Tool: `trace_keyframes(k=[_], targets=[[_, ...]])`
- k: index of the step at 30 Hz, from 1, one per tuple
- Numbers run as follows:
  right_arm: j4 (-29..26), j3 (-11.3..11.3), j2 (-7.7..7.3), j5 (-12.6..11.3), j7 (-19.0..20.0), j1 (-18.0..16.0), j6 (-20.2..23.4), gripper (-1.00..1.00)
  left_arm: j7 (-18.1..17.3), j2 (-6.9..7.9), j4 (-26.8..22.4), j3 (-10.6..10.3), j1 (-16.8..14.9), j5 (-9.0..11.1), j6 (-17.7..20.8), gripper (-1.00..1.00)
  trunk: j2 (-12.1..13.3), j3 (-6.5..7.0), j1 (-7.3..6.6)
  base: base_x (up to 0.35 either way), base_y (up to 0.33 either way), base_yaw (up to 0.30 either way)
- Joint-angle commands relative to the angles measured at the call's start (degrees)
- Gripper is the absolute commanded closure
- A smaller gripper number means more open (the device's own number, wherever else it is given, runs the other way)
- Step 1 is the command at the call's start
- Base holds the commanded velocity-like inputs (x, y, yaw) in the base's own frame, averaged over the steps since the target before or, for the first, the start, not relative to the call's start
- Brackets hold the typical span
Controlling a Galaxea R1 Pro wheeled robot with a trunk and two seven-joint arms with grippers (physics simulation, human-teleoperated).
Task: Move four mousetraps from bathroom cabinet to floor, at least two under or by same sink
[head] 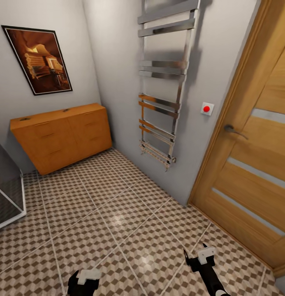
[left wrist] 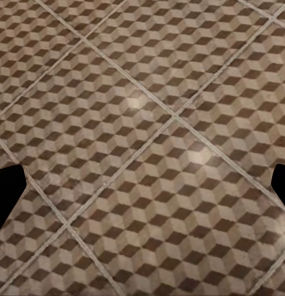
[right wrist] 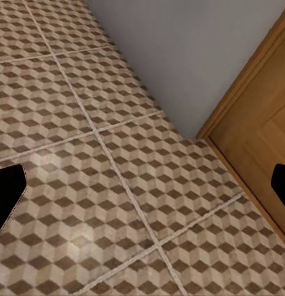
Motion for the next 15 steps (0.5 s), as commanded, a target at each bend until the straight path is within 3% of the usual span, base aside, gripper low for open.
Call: trace_keyframes(k=[1, 8, 15], targets=[[0.05, -0.2, -0.01, 0.62, -0.37, -0.04, -0.14, -1.0, 0.12, -0.06, 0.25, -0.48, -0.12, 0.38, -0.35, -1.0, -0.11, -0.11, 0.04, 0.066, 0.0, 0.255], [0.04, -0.2, -0.01, 0.62, -0.37, -0.04, -0.14, -1.0, 0.12, -0.06, 0.24, -0.48, -0.13, 0.38, -0.35, -1.0, -0.11, -0.11, 0.04, 0.107, -0.021, 0.255], [0.04, -0.2, -0.01, 0.62, -0.37, -0.04, -0.14, -1.0, 0.12, -0.06, 0.24, -0.48, -0.09, 0.38, -0.36, -1.0, -0.11, -0.11, 0.04, 0.176, -0.124, 0.255]])
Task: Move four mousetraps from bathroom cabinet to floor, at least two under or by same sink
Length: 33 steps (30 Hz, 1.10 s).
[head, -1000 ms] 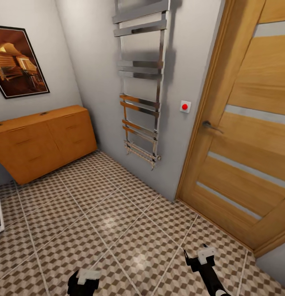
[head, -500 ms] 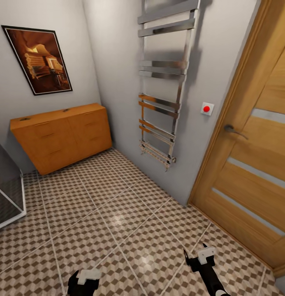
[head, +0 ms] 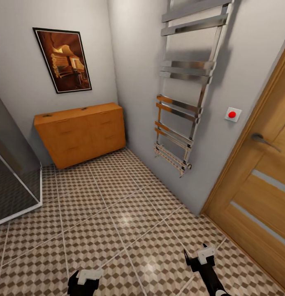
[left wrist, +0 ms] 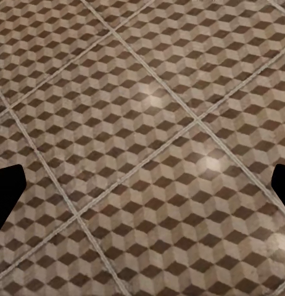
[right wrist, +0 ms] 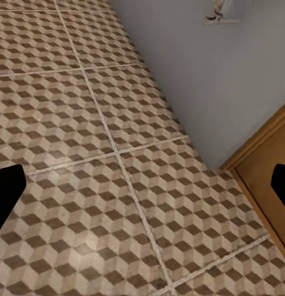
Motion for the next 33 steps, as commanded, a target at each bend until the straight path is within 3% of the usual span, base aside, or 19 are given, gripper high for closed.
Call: trace_keyframes(k=[1, 20, 33], targets=[[0.05, -0.21, -0.01, 0.62, -0.38, -0.04, -0.13, -1.0, 0.14, -0.06, 0.26, -0.48, -0.11, 0.36, -0.36, -1.0, -0.11, -0.11, 0.05, 0.215, -0.17, 0.255], [0.05, -0.21, -0.01, 0.61, -0.55, -0.04, -0.13, -1.0, 0.14, -0.08, 0.3, -0.48, -0.14, 0.36, -0.32, -1.0, -0.11, -0.11, 0.05, 0.239, -0.182, 0.255], [0.05, -0.21, -0.01, 0.63, -0.9, -0.04, -0.13, -1.0, 0.14, -0.09, 0.28, -0.48, -0.15, 0.36, -0.31, -1.0, -0.11, -0.11, 0.05, 0.296, -0.031, 0.255]])
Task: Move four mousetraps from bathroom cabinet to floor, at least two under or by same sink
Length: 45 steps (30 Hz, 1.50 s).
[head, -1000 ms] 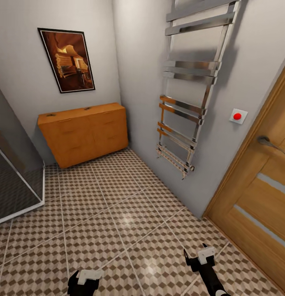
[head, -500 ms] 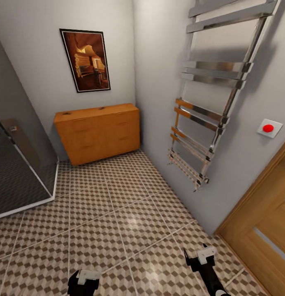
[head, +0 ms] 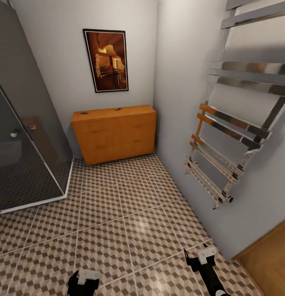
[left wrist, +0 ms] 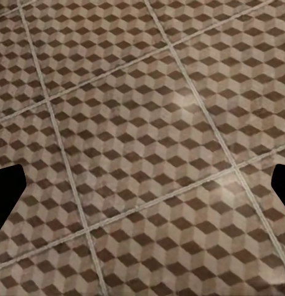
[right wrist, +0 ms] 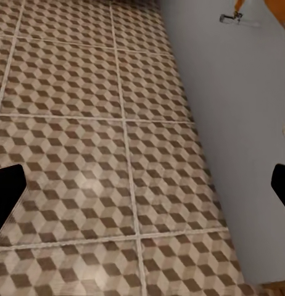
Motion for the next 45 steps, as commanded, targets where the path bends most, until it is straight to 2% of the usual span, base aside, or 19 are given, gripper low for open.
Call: trace_keyframes(k=[1, 22, 45], targets=[[0.05, -0.21, -0.01, 0.61, -0.39, -0.04, -0.13, -1.0, 0.13, -0.06, 0.26, -0.48, -0.12, 0.36, -0.36, -1.0, -0.11, -0.11, 0.06, 0.304, -0.002, 0.255], [0.06, -0.21, 0.1, 0.6, -0.41, -0.04, -0.13, -1.0, 0.13, -0.03, 0.25, -0.48, -0.11, 0.36, 0.29, -1.0, -0.11, -0.11, 0.06, 0.305, 0.0, 0.246], [0.07, -0.21, 0.18, 0.63, -0.39, -0.04, -0.13, -1.0, 0.13, -0.03, 0.25, -0.48, -0.1, 0.36, 0.38, -1.0, -0.11, -0.11, 0.06, 0.318, 0.0, 0.015]])
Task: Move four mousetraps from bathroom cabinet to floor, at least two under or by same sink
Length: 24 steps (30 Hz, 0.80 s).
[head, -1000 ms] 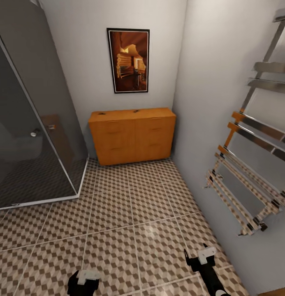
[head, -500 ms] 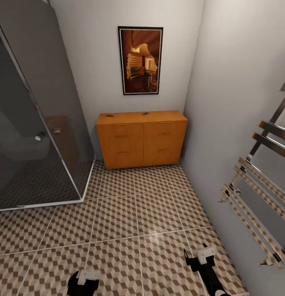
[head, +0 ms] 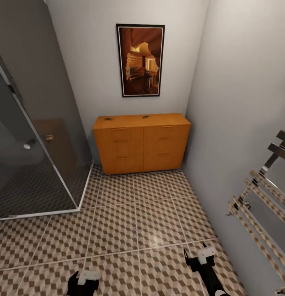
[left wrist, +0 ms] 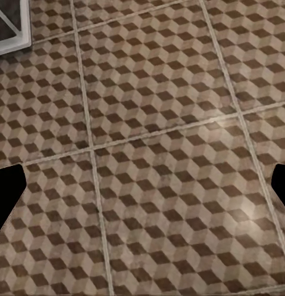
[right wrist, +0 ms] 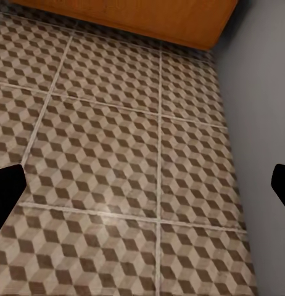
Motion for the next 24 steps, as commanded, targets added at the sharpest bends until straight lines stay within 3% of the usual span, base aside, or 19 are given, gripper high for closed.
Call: trace_keyframes(k=[1, 15, 24], targets=[[0.08, -0.21, -0.01, 0.6, -0.38, -0.06, -0.13, -1.0, 0.13, -0.05, 0.25, -0.5, -0.11, 0.4, -0.36, -1.0, -0.11, -0.11, 0.07, 0.33, 0.0, 0.0], [0.06, -0.21, -0.02, 0.6, -0.41, -0.06, -0.13, -1.0, 0.13, -0.05, 0.25, -0.5, -0.12, 0.4, -0.36, -1.0, -0.11, -0.11, 0.07, 0.306, 0.0, 0.0], [0.05, -0.21, 0.05, 0.58, -0.46, -0.06, -0.13, -1.0, 0.13, -0.1, 0.26, -0.5, -0.11, 0.4, -0.36, -1.0, -0.11, -0.11, 0.07, 0.079, 0.0, 0.054]])
